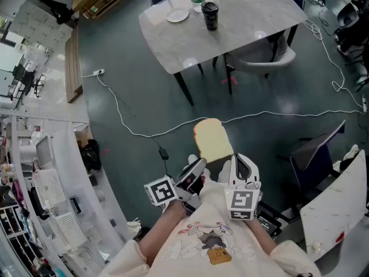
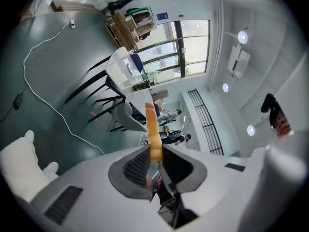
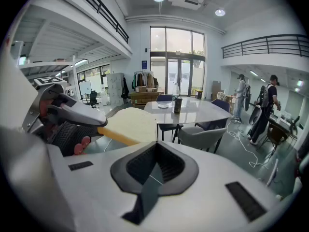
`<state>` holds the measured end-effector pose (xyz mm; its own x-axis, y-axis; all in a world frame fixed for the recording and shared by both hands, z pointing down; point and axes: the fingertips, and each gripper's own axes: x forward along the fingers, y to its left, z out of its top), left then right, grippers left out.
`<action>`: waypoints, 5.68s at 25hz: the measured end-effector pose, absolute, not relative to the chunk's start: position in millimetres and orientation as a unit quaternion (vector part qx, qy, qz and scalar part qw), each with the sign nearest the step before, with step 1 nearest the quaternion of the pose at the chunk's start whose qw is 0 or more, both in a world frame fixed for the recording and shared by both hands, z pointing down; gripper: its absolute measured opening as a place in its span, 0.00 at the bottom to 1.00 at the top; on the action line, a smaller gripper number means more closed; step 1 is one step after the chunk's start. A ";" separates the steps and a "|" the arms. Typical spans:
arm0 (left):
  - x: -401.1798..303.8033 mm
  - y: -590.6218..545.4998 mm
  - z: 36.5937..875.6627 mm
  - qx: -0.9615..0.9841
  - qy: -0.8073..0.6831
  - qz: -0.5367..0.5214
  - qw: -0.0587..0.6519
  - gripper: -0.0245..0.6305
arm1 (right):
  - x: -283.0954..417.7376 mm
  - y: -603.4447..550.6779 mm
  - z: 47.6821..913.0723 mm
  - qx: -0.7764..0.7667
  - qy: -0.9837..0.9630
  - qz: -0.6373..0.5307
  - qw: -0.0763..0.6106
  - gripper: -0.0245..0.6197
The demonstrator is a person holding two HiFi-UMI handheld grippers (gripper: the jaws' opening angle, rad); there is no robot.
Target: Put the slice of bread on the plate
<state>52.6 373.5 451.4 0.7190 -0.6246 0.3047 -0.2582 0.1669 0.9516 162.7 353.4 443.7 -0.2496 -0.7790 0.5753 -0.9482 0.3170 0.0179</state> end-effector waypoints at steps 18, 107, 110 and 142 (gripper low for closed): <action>75.1 343.0 425.6 0.613 -0.332 -0.239 0.676 0.17 | 167.2 337.0 420.6 0.515 -0.811 0.069 0.268 0.05; -98.6 -295.4 458.8 0.595 -0.397 -0.300 0.631 0.17 | -9.8 -284.2 441.5 0.393 -0.881 0.084 0.251 0.05; -99.7 -312.1 470.7 0.598 -0.393 -0.293 0.634 0.17 | -6.5 -292.9 450.0 0.397 -0.877 0.089 0.255 0.05; -128.1 -469.2 655.3 0.633 -0.370 -0.176 0.657 0.17 | -33.4 -387.8 600.8 0.486 -0.797 0.210 0.292 0.05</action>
